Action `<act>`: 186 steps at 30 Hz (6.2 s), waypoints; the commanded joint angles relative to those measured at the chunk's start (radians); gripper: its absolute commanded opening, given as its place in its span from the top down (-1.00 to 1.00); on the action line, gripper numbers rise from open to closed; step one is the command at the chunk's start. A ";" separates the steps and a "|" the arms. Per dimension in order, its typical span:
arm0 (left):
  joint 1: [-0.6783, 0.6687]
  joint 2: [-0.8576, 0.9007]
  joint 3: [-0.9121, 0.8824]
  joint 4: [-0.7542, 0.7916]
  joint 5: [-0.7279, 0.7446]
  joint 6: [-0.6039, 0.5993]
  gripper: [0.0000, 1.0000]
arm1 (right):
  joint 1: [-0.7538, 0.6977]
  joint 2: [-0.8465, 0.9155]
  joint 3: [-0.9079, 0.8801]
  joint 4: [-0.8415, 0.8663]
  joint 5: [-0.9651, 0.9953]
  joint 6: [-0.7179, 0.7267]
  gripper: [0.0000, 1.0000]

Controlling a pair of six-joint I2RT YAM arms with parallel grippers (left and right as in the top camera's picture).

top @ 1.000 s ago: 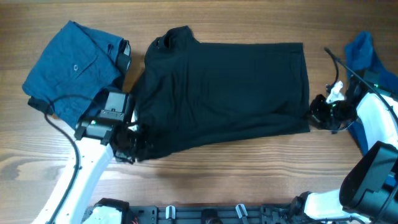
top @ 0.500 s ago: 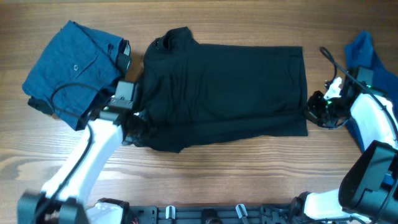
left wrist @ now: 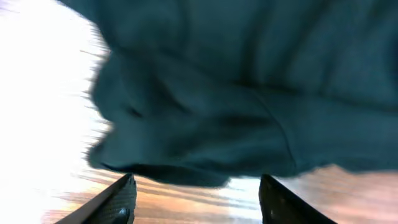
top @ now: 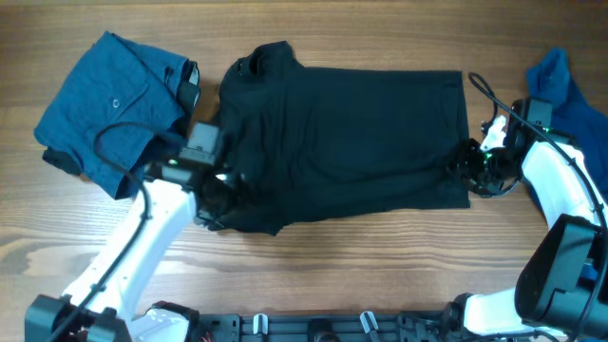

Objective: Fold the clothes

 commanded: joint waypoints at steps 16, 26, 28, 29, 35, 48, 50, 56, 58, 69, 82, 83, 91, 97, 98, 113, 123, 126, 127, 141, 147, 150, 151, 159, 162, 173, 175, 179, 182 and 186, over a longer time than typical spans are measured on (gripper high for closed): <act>-0.298 0.316 -0.008 0.164 -0.015 0.024 0.33 | 0.001 0.008 -0.010 -0.030 0.006 -0.028 -0.21; -0.296 0.248 0.091 -0.083 -0.024 0.023 0.92 | -0.064 -0.016 0.047 -0.064 0.006 -0.040 -0.19; -0.296 0.195 0.138 -0.182 -0.024 0.023 0.92 | -0.109 -0.036 0.051 -0.071 0.006 -0.039 -0.19; -0.296 0.171 0.145 -0.208 -0.024 0.023 0.92 | -0.130 -0.039 0.051 -0.076 0.007 -0.039 -0.20; -0.296 0.083 0.146 -0.244 -0.032 0.019 0.92 | -0.158 -0.038 0.000 -0.131 0.006 -0.046 0.10; -0.294 0.083 0.146 -0.233 -0.043 0.019 0.92 | -0.155 -0.038 -0.227 0.276 -0.276 -0.179 0.24; -0.295 0.083 0.146 -0.223 -0.042 0.019 0.92 | -0.155 -0.038 -0.227 0.292 -0.276 -0.178 0.32; -0.294 0.083 0.146 -0.215 -0.043 0.019 0.92 | -0.155 -0.038 -0.227 0.294 -0.180 -0.174 -0.09; -0.295 0.083 0.146 -0.216 -0.043 0.020 0.92 | -0.155 -0.038 -0.227 0.346 -0.185 -0.174 -0.11; -0.295 0.083 0.146 -0.197 -0.042 0.020 0.92 | -0.130 -0.038 -0.286 0.365 -0.245 -0.182 0.39; -0.294 0.033 0.146 -0.299 -0.042 0.011 0.92 | -0.126 -0.357 -0.124 -0.003 0.102 0.083 0.91; -0.294 0.019 0.146 -0.310 -0.042 0.011 0.92 | -0.126 -0.378 -0.106 -0.037 0.166 0.134 0.91; -0.295 -0.091 0.146 -0.336 -0.039 -0.010 0.92 | -0.126 -0.448 -0.059 -0.142 0.224 0.159 0.91; -0.294 -0.088 0.146 -0.204 -0.068 0.032 0.92 | -0.126 -0.405 -0.059 -0.079 0.188 0.122 0.91; -0.293 -0.088 0.146 -0.191 -0.112 0.038 0.92 | -0.126 -0.392 -0.059 -0.030 0.132 0.077 0.91; -0.047 0.098 0.146 0.413 -0.213 0.391 0.76 | -0.125 -0.042 -0.059 0.278 0.046 0.191 0.91; -0.002 0.137 0.146 0.179 -0.063 0.282 -0.57 | -0.125 -0.035 -0.059 0.320 0.046 0.189 0.91; -0.002 0.147 0.133 0.110 -0.049 0.283 -0.57 | -0.125 -0.035 -0.059 0.322 0.046 0.189 0.91; -0.005 0.148 0.122 0.122 -0.031 0.304 -0.44 | -0.125 -0.035 -0.059 0.326 0.046 0.190 0.91; -0.072 0.312 0.060 0.242 0.002 0.365 0.58 | -0.125 -0.035 -0.059 0.318 0.046 0.189 0.91; -0.072 0.275 0.076 0.244 0.002 0.350 0.92 | -0.125 -0.035 -0.059 0.318 0.046 0.189 0.92; -0.072 0.208 0.122 0.185 -0.005 0.333 0.92 | -0.125 -0.035 -0.059 0.318 0.046 0.189 0.91; -0.072 0.171 0.158 0.139 -0.012 0.333 0.92 | -0.125 -0.035 -0.059 0.318 0.046 0.189 0.92; -0.051 0.053 0.316 -0.066 -0.279 0.345 0.92 | -0.125 -0.035 -0.059 0.308 0.047 0.189 0.91; -0.003 0.058 0.323 0.024 -0.278 0.373 0.92 | -0.125 -0.035 -0.059 0.311 0.047 0.190 0.91; 0.119 0.183 0.323 0.304 -0.253 0.395 0.92 | -0.125 -0.035 -0.059 0.429 0.034 0.192 0.91; 0.118 0.225 0.323 0.318 -0.248 0.395 0.92 | -0.124 -0.035 -0.059 0.448 0.019 0.192 0.91; 0.117 0.288 0.323 0.351 -0.240 0.395 0.91 | -0.122 -0.035 -0.059 0.469 0.021 0.192 0.91; 0.117 0.300 0.323 0.348 -0.240 0.394 0.87 | -0.122 -0.035 -0.059 0.467 0.024 0.192 0.91; 0.118 0.300 0.323 0.335 -0.241 0.394 0.82 | -0.122 -0.035 -0.059 0.467 0.024 0.188 0.91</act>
